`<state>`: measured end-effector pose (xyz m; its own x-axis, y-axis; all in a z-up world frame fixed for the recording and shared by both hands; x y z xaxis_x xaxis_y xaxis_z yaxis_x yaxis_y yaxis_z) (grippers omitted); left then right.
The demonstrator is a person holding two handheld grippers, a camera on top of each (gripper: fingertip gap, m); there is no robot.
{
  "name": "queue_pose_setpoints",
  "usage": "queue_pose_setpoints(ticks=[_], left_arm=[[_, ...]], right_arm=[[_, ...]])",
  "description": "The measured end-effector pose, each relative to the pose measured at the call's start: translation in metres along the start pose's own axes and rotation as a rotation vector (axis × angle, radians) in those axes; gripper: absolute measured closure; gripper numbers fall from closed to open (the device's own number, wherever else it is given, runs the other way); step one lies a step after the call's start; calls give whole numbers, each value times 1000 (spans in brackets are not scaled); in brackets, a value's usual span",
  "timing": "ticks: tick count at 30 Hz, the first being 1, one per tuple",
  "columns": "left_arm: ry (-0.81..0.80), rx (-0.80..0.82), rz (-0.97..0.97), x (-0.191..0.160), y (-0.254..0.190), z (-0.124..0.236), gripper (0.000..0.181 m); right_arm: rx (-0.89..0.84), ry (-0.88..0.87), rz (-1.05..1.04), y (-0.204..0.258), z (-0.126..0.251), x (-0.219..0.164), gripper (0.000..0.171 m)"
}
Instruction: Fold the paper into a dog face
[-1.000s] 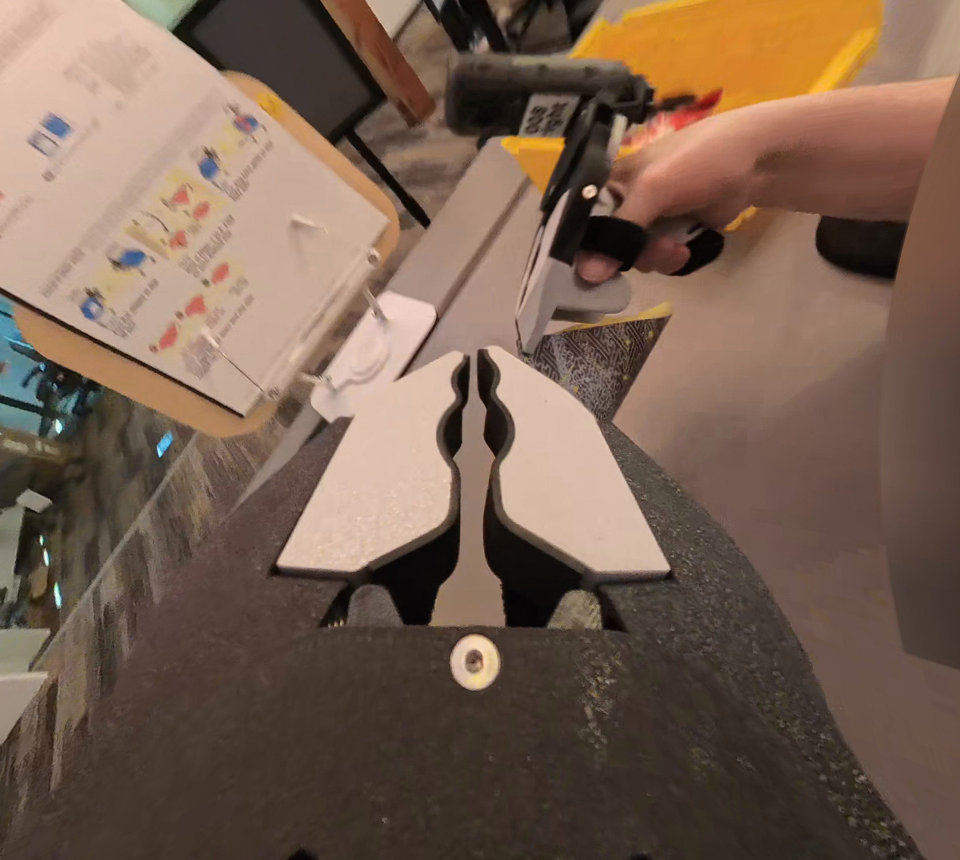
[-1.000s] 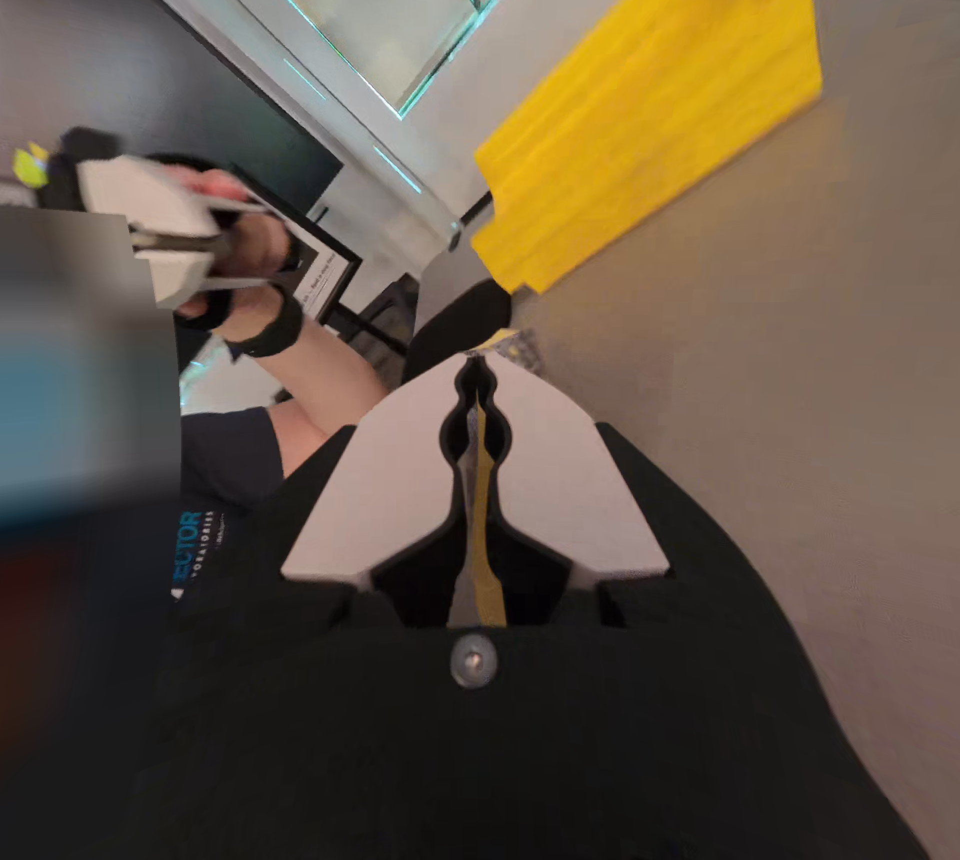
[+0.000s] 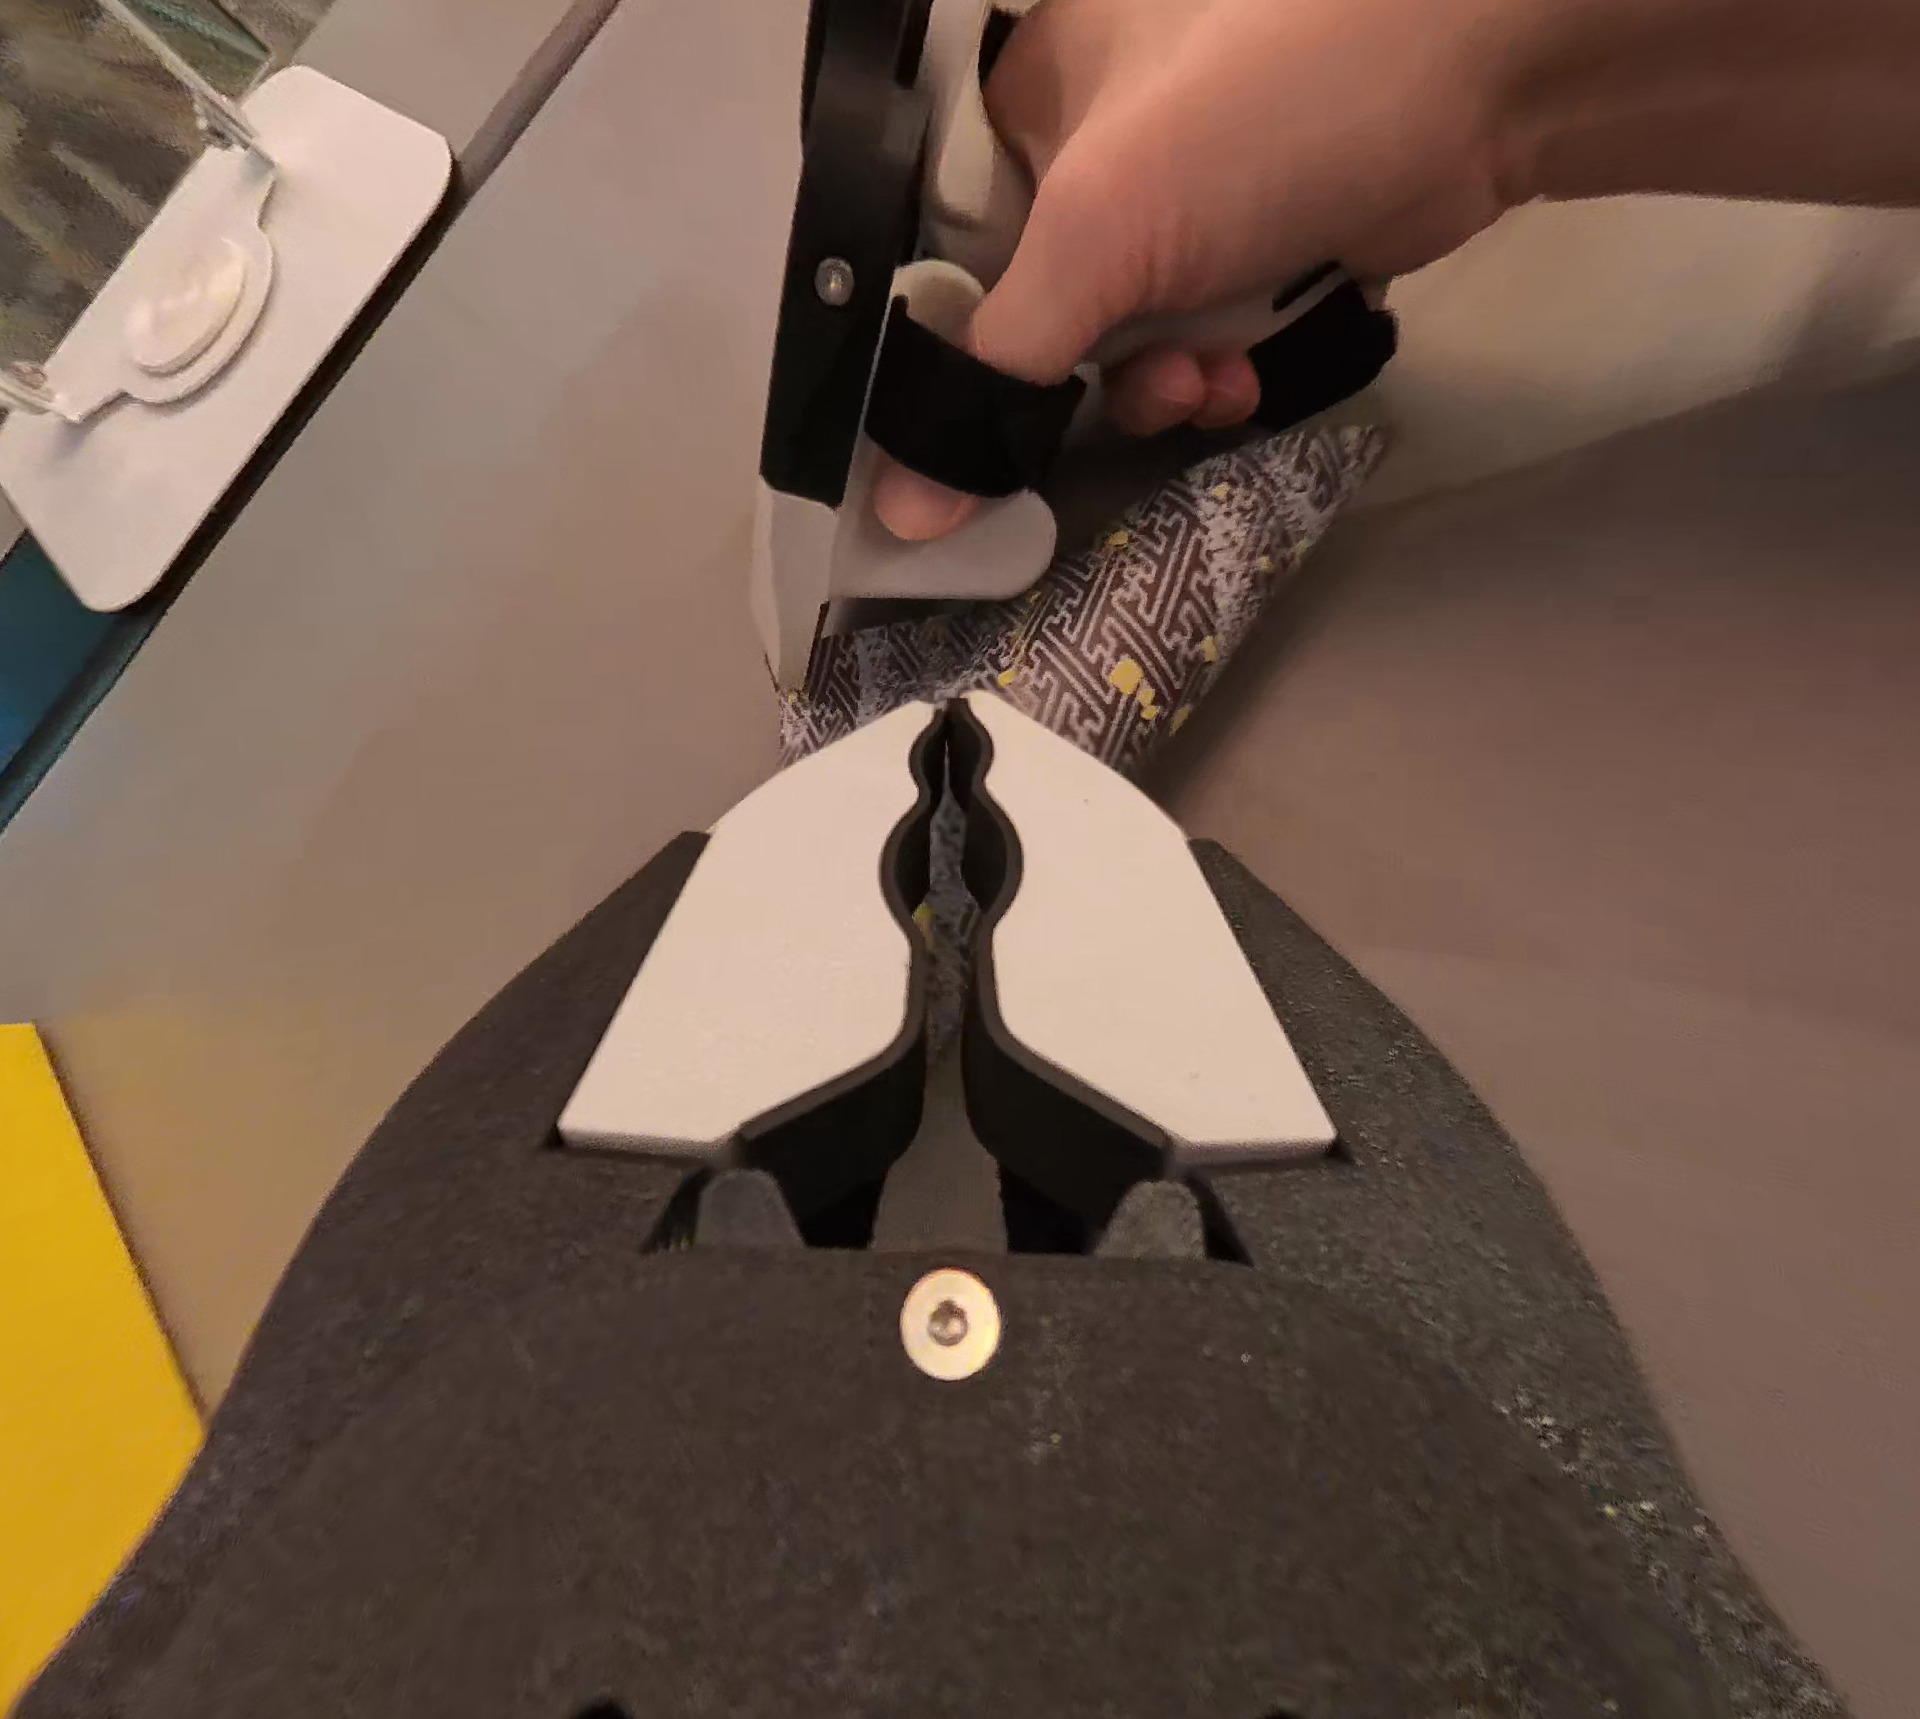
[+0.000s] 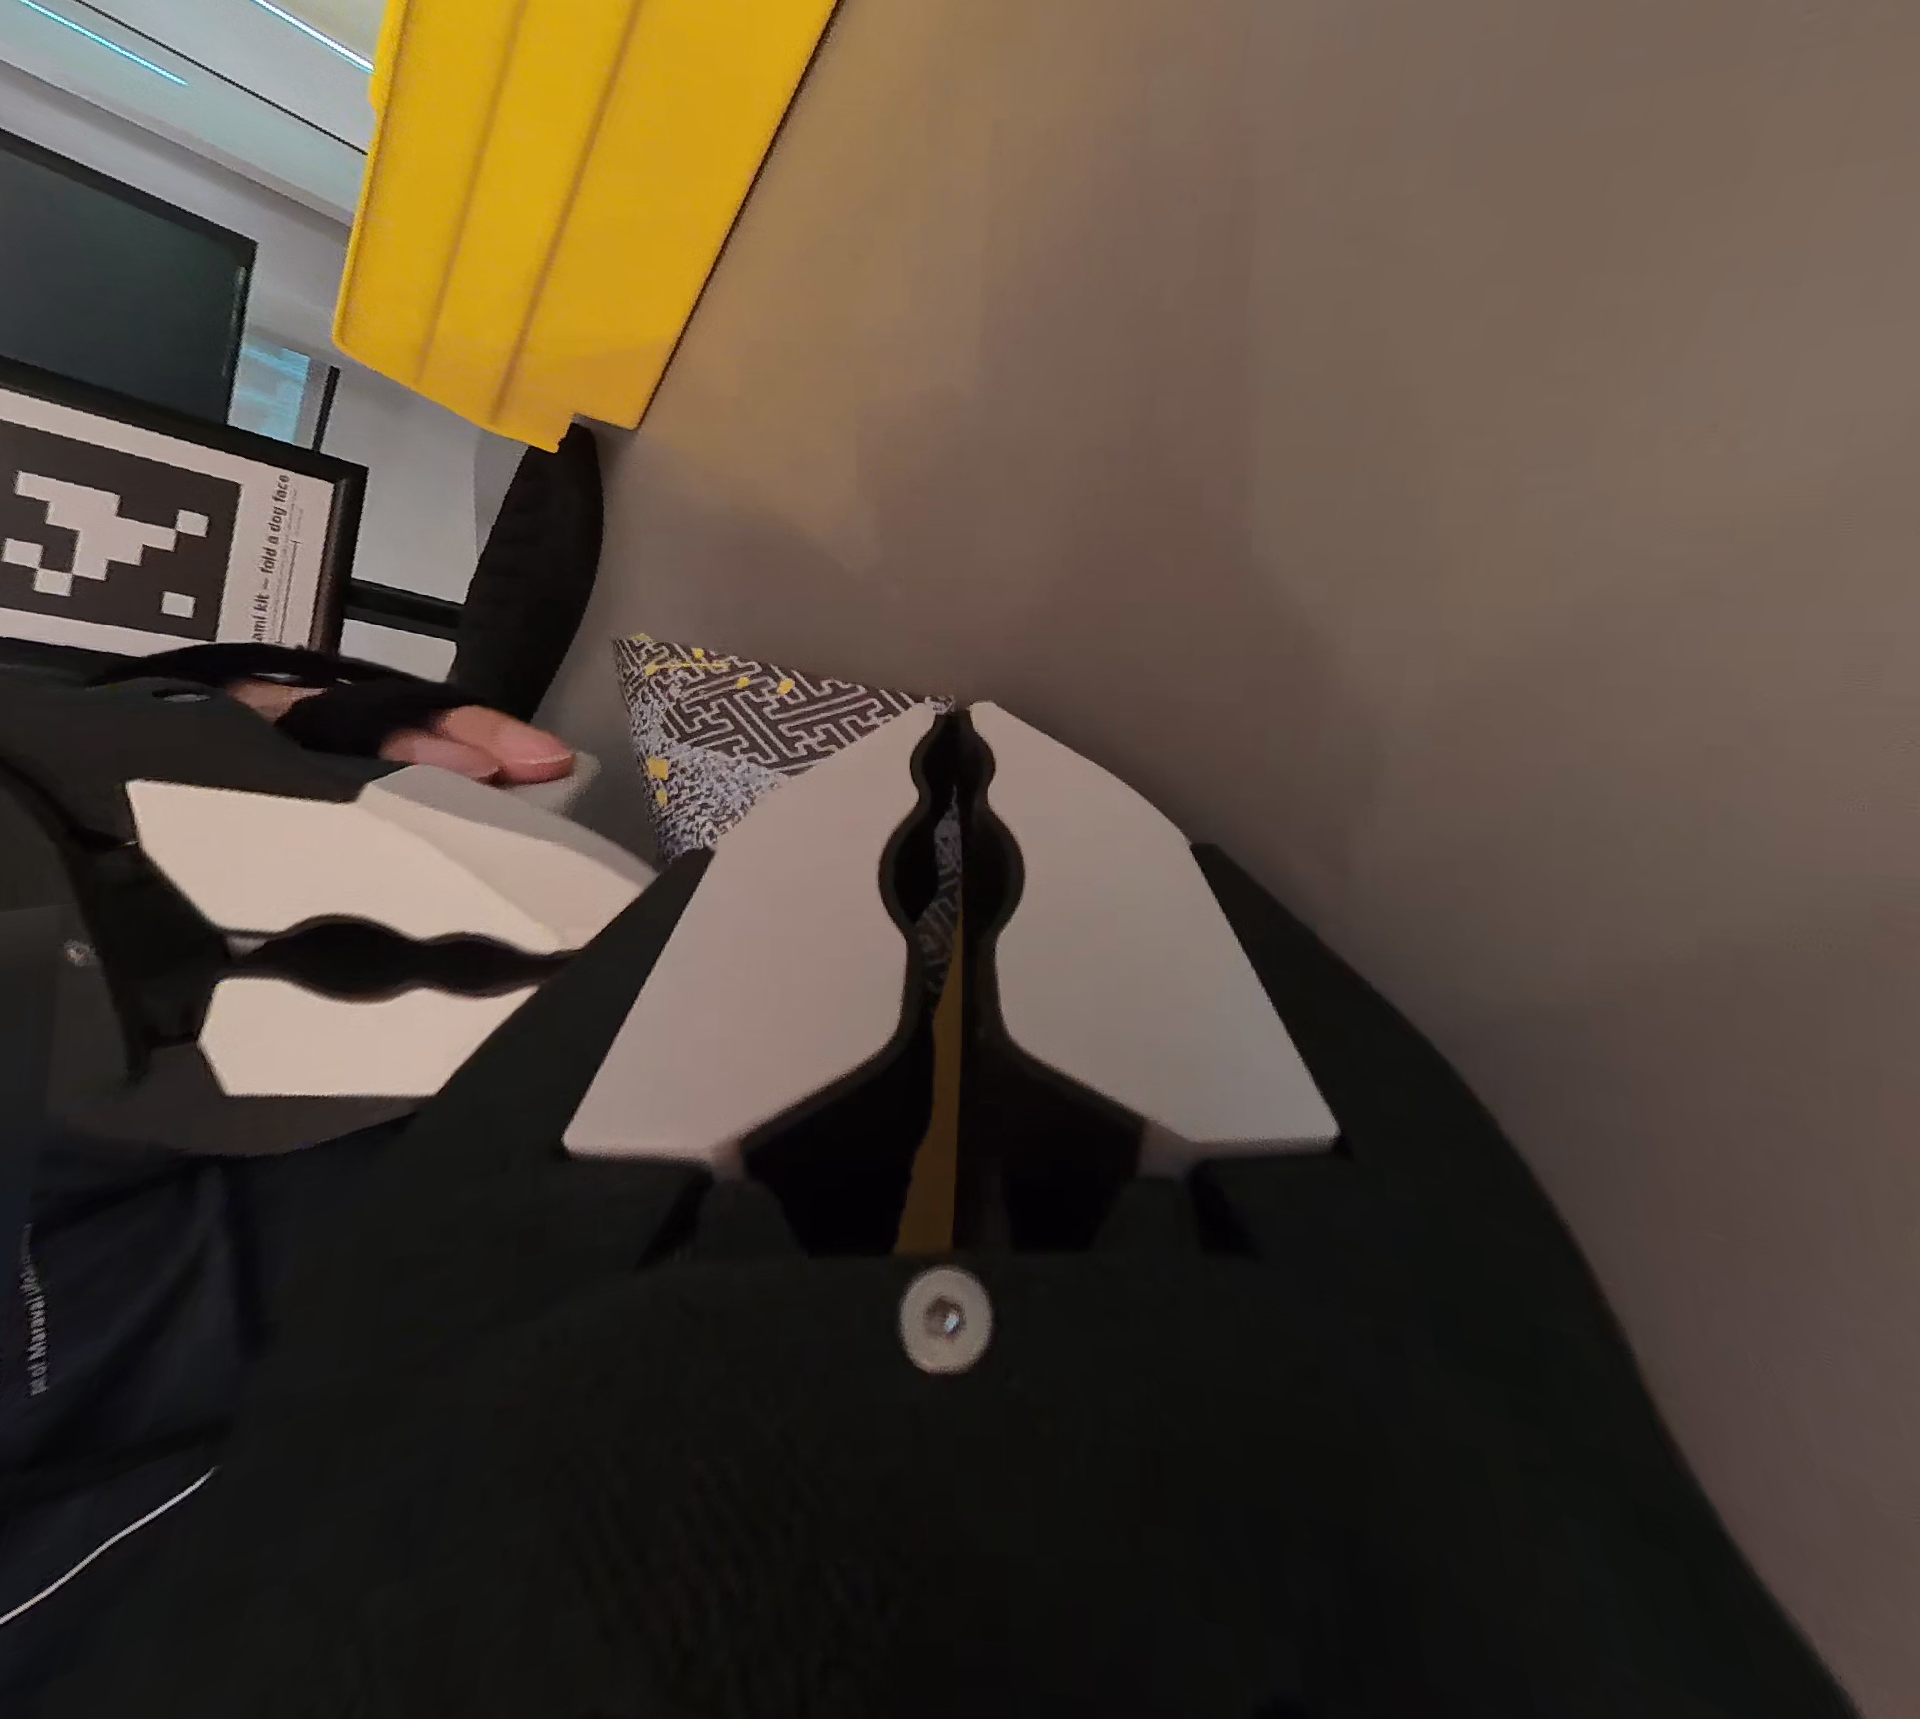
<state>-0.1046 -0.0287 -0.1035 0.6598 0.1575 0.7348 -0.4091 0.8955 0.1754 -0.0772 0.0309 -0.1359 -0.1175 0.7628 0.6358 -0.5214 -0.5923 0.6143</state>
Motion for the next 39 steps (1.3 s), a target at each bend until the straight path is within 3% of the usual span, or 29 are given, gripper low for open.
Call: queue_pose_setpoints(ticks=[20,39], left_arm=[[163,20,-17,-33,-1,-21,181],[131,88,-36,-42,-16,-8,181]], right_arm=[[-44,19,32,-2,-1,2,171],[-114,69,80,-4,-2,1,171]])
Point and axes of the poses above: each gripper's, where its closed fingertips meet, z back along the fingers, x out of its top, y = z × x across the jaws, the point moved 2 cm from there along z, back along the fingers, and after that the axes turned 12 degrees about z, right-handed, at the moved point
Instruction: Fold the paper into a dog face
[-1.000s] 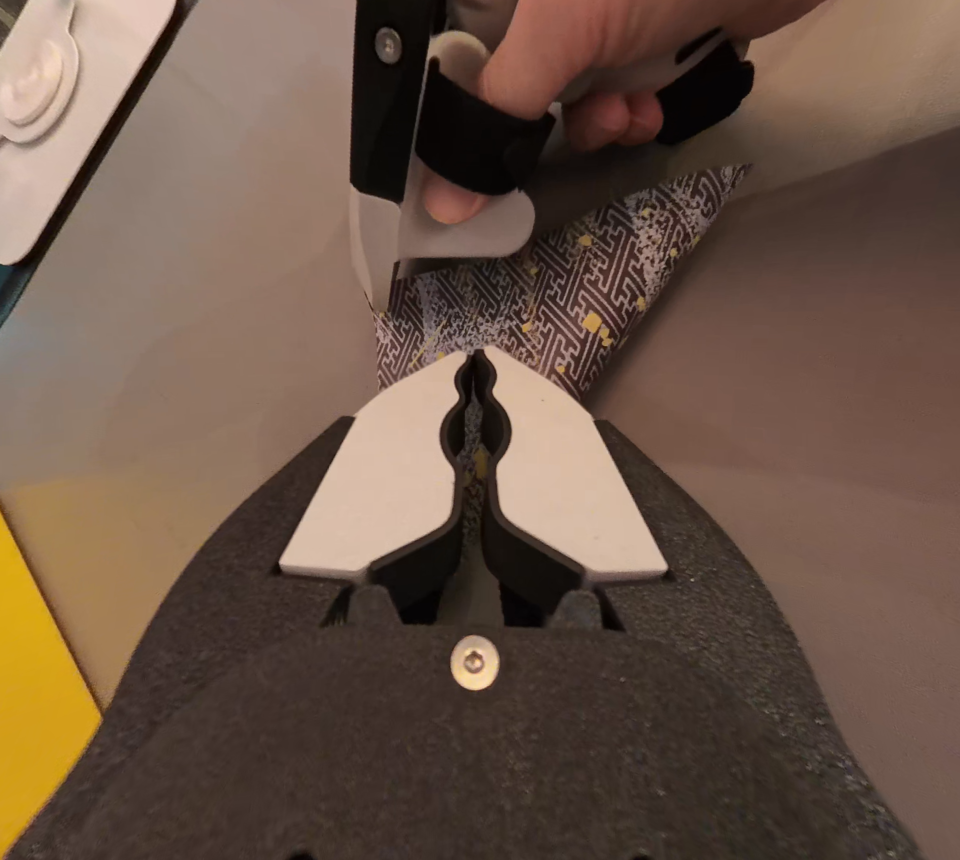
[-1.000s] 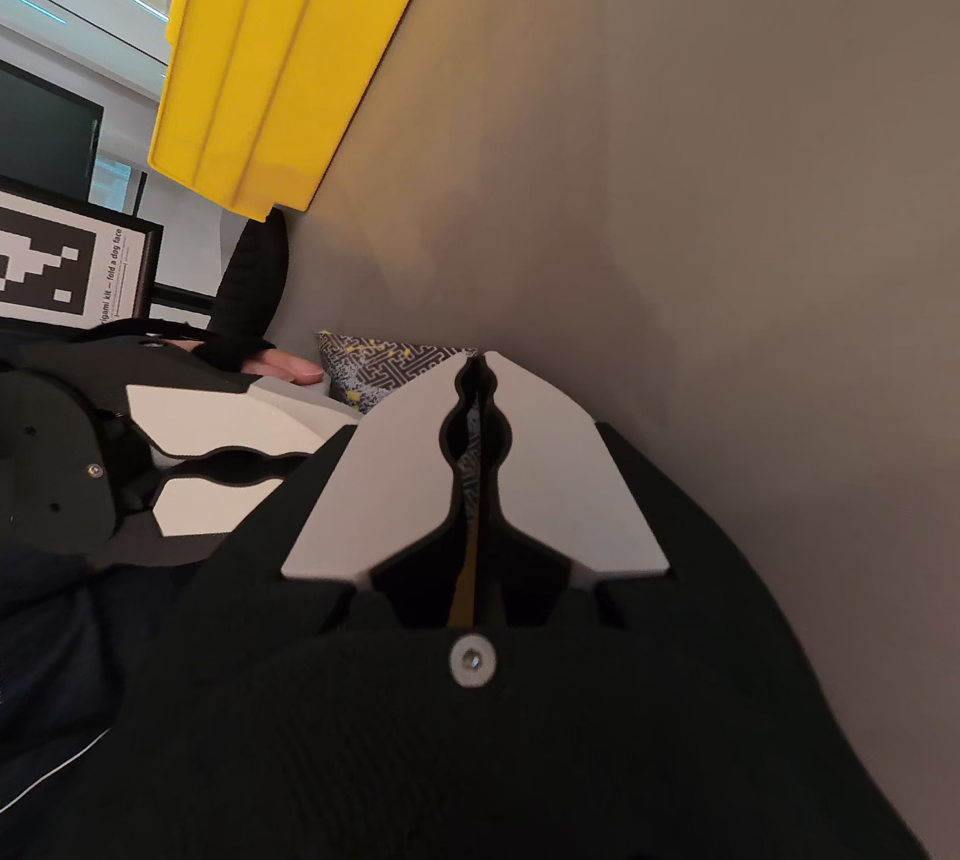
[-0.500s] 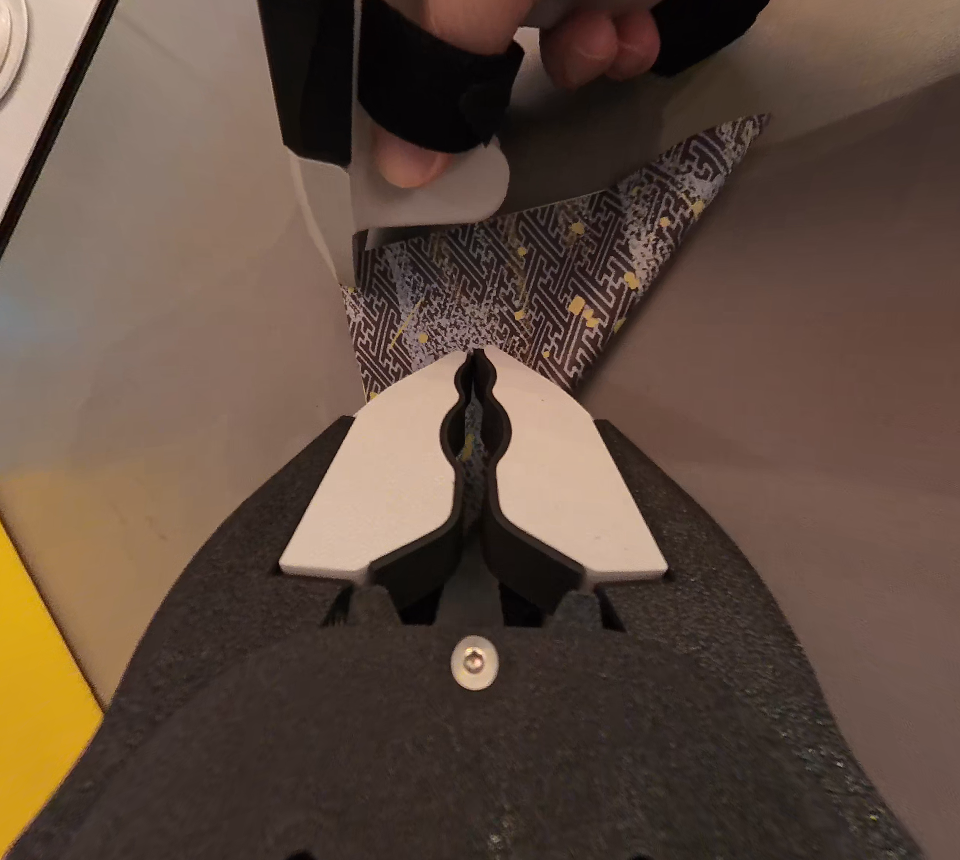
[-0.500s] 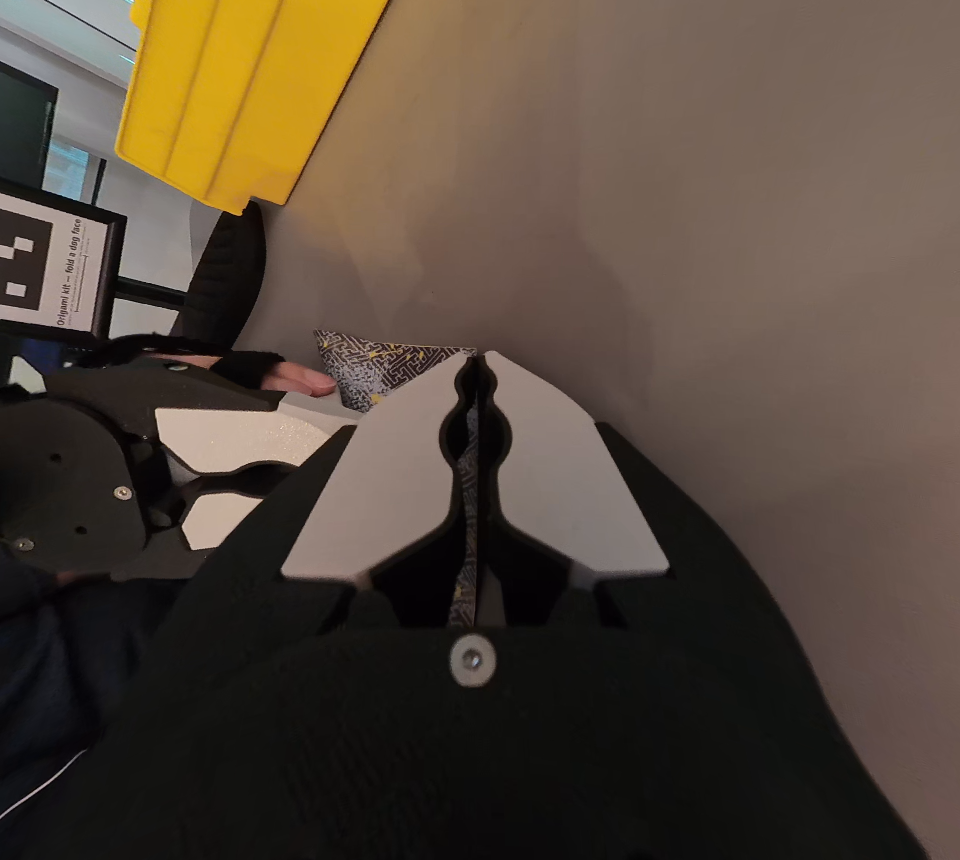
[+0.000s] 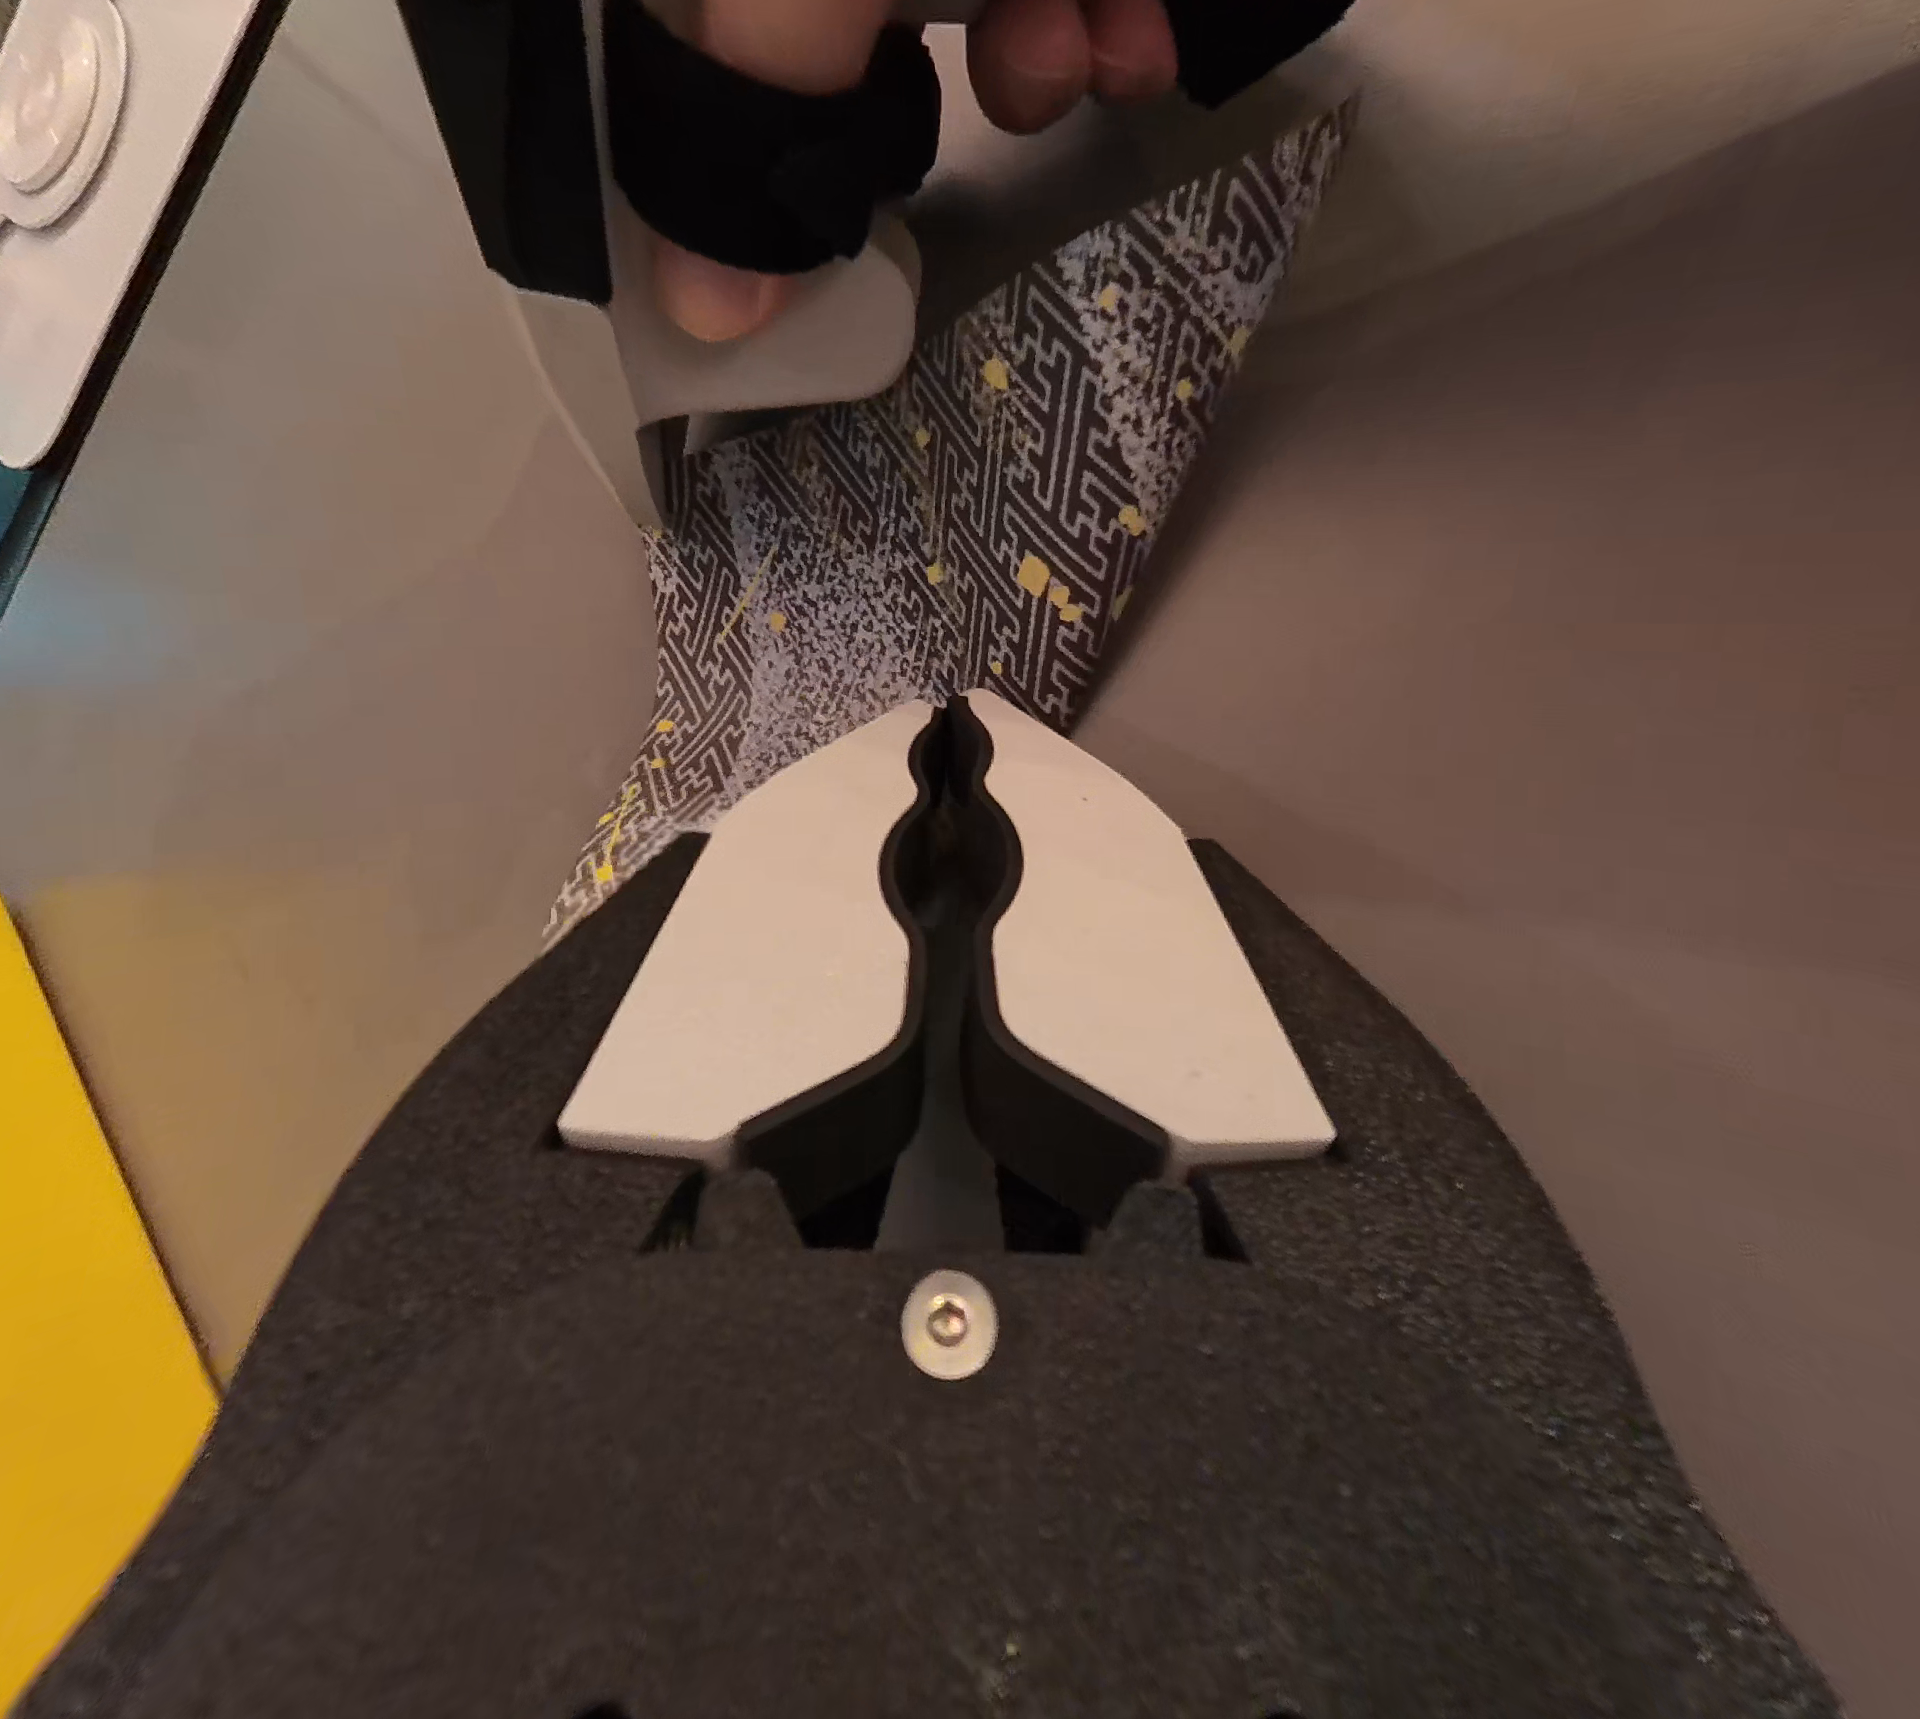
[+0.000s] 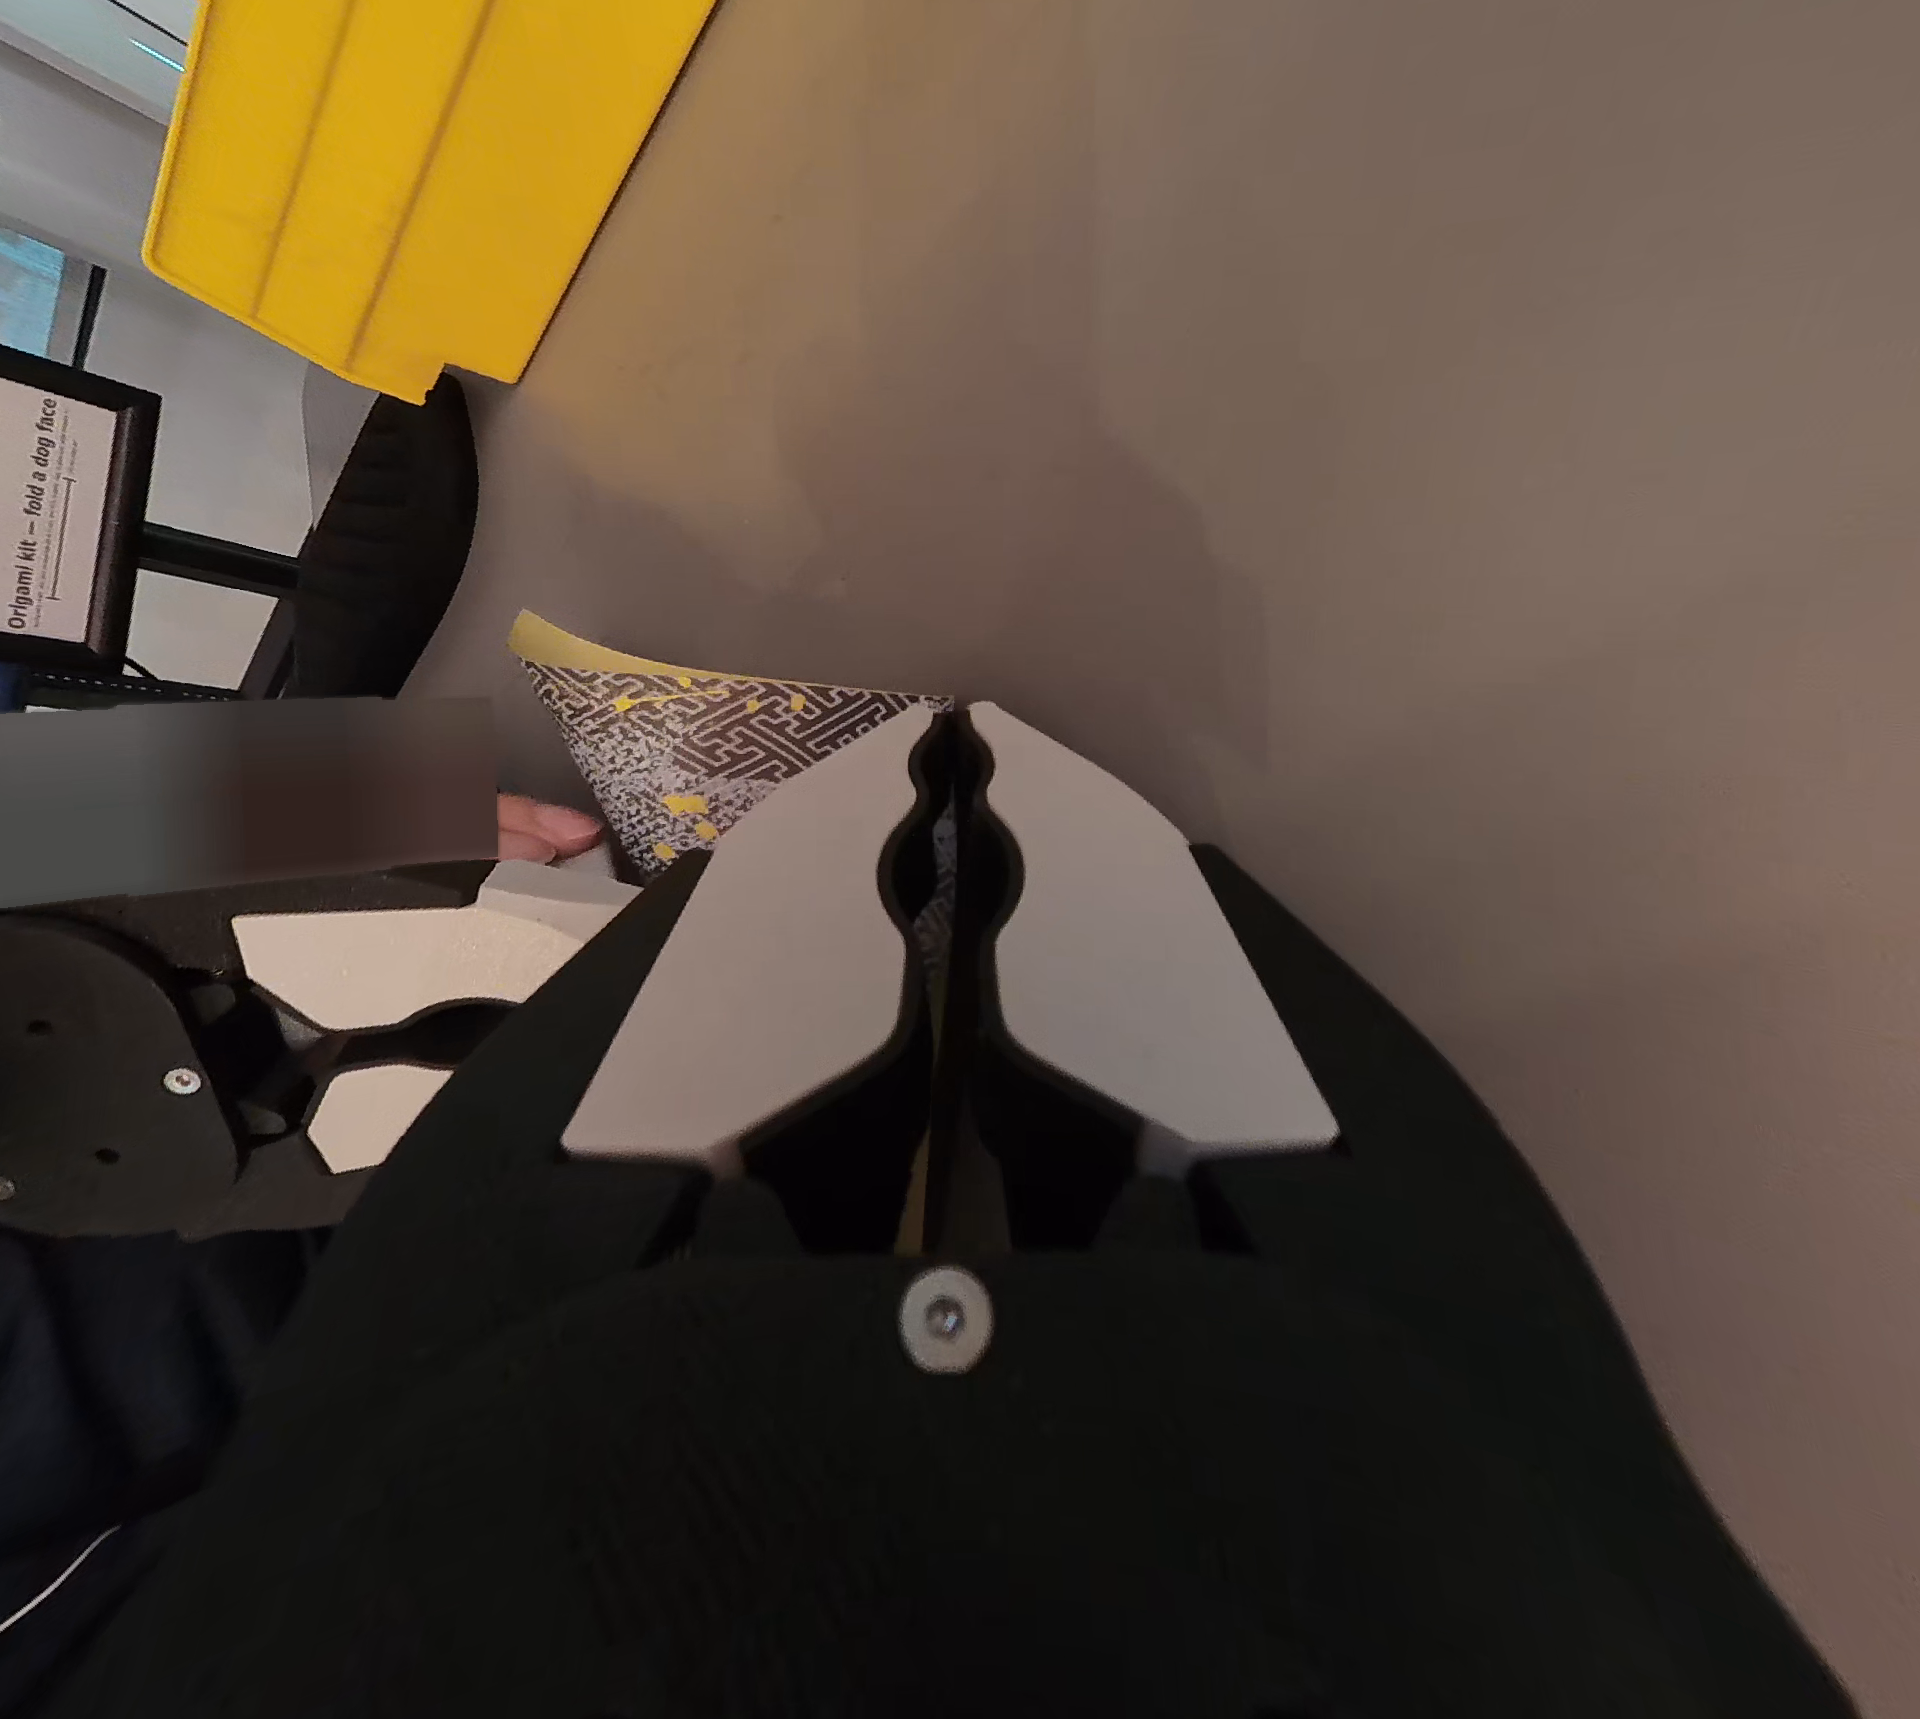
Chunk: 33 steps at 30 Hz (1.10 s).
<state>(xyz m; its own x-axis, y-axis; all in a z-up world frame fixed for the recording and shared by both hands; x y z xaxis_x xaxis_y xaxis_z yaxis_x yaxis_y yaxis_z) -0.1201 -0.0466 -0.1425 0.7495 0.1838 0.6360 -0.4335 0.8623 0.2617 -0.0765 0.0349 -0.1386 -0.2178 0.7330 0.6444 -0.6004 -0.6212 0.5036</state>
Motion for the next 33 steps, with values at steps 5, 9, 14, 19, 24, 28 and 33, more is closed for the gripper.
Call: queue_pose_setpoints(ticks=[5,9,14,19,24,28,33], left_arm=[[7,13,21,-2,-2,2,181],[19,46,7,-3,-4,4,181],[17,11,69,-5,-5,6,181],[8,-89,177,-11,-2,12,181],[-148,-51,235,12,25,37,181],[-116,21,134,20,43,36,181],[-34,1,52,4,33,12,181]], right_arm=[[-16,9,11,0,0,0,171],[-20,12,14,0,0,0,171],[-23,15,24,1,-1,-1,171],[-27,17,31,1,-1,-1,170],[-30,15,34,1,-1,-1,171],[-37,16,40,1,-1,-1,171],[-37,12,43,1,-1,-1,171]])
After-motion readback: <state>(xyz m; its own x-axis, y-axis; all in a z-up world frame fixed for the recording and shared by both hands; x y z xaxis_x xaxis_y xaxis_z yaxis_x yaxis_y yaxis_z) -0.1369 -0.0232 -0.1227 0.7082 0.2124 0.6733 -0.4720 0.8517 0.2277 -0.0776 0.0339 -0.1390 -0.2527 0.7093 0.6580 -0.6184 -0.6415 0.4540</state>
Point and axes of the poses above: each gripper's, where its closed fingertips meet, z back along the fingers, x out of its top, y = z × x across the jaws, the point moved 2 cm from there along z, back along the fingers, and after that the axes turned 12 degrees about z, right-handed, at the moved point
